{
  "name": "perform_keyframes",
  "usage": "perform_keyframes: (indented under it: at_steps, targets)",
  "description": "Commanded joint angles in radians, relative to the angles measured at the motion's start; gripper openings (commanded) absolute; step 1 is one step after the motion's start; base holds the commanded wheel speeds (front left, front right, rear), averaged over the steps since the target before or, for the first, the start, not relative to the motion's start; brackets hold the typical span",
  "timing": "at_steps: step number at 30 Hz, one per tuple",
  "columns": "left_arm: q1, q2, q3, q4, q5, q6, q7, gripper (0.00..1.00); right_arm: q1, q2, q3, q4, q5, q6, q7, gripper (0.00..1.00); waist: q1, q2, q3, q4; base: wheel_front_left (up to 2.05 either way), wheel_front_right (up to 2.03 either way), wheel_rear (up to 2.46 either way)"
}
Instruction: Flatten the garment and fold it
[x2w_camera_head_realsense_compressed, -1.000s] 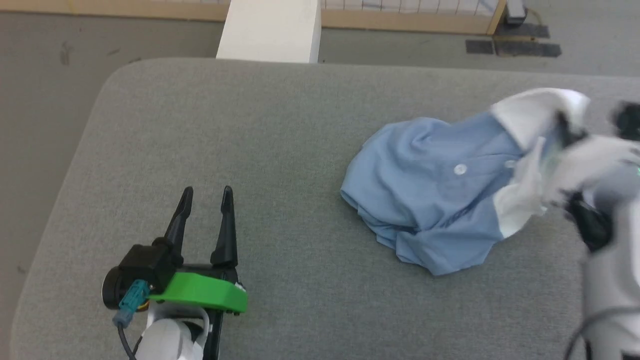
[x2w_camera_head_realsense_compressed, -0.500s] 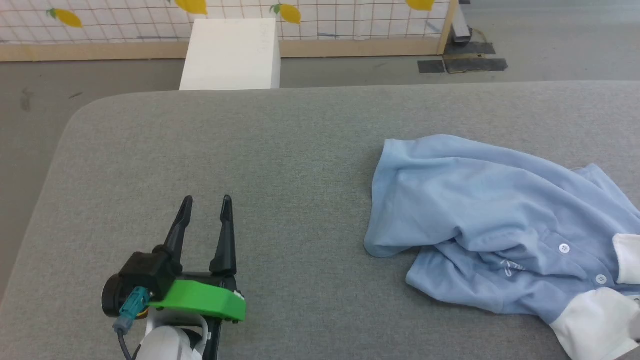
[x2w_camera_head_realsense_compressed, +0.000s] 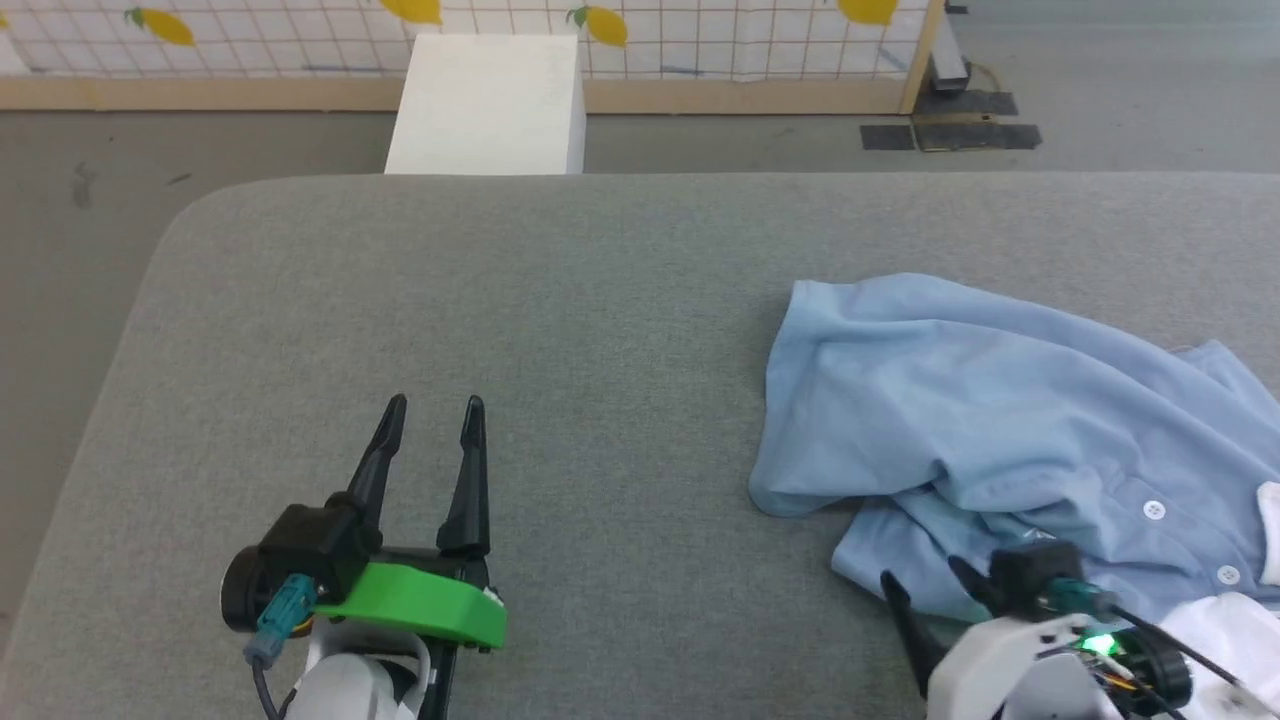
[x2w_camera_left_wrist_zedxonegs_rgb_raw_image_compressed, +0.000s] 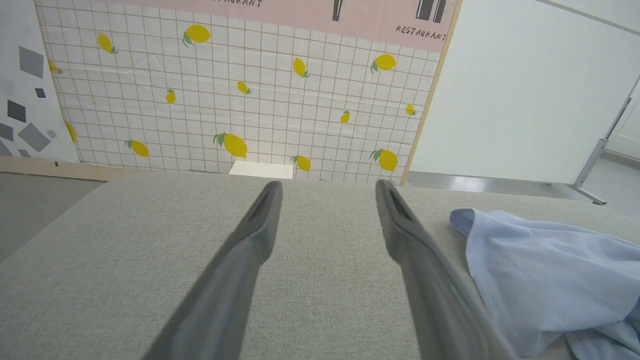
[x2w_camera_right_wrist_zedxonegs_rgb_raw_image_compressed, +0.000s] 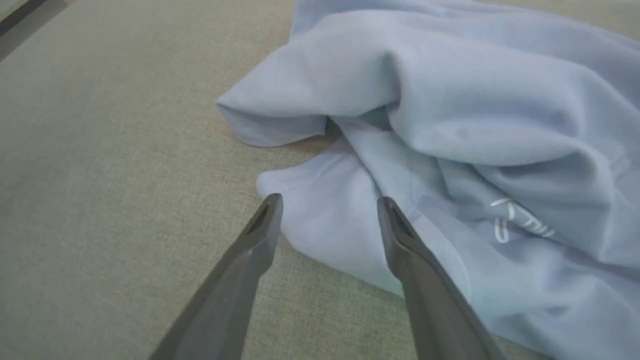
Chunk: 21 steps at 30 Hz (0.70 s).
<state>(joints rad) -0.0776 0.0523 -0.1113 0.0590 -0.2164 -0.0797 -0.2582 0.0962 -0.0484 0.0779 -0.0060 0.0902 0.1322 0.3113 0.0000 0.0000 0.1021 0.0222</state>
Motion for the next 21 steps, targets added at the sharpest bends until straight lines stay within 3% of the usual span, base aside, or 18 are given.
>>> perform_keyframes:
  at_steps: [1,6,7,8,9,14,21]
  targets:
    - [-0.003,-0.002,-0.003,0.003,-0.004,-0.007,-0.004,1.00,-0.030,-0.002,0.003,0.029,-0.021,-0.002,0.025,1.00,0.0000,0.0000,0.015,0.018,0.00,0.00,0.00]
    - [-0.016,-0.002,-0.021,0.007,-0.013,-0.006,-0.004,1.00,-0.092,-0.002,-0.006,0.164,-0.057,-0.002,0.137,1.00,0.0000,0.0000,0.039,0.057,0.00,0.00,0.00]
    - [-0.019,-0.002,-0.023,0.009,-0.015,-0.006,-0.004,1.00,-0.104,-0.002,0.003,0.193,-0.056,-0.002,0.170,0.75,0.0000,0.0000,0.042,0.065,0.00,0.00,0.00]
    - [-0.021,-0.002,-0.026,0.011,-0.016,-0.007,-0.004,1.00,-0.114,-0.002,0.013,0.211,-0.056,-0.002,0.191,0.41,0.0000,0.0000,0.045,0.073,0.00,0.00,0.00]
    - [-0.023,-0.002,-0.028,0.014,-0.017,-0.006,-0.004,1.00,-0.125,-0.002,0.031,0.228,-0.047,-0.002,0.209,0.00,0.0000,0.0000,0.048,0.080,0.00,0.00,0.00]
    - [-0.027,-0.002,-0.030,0.017,-0.022,-0.003,-0.004,1.00,-0.184,-0.002,0.149,0.237,0.056,-0.002,0.203,0.00,0.0000,0.0000,0.053,0.103,0.00,0.00,0.00]
    - [-0.042,-0.002,-0.030,0.015,-0.024,0.000,-0.004,1.00,-0.341,-0.002,0.431,0.230,0.165,-0.002,0.118,0.00,0.0000,0.0000,0.060,0.122,0.00,0.00,0.00]
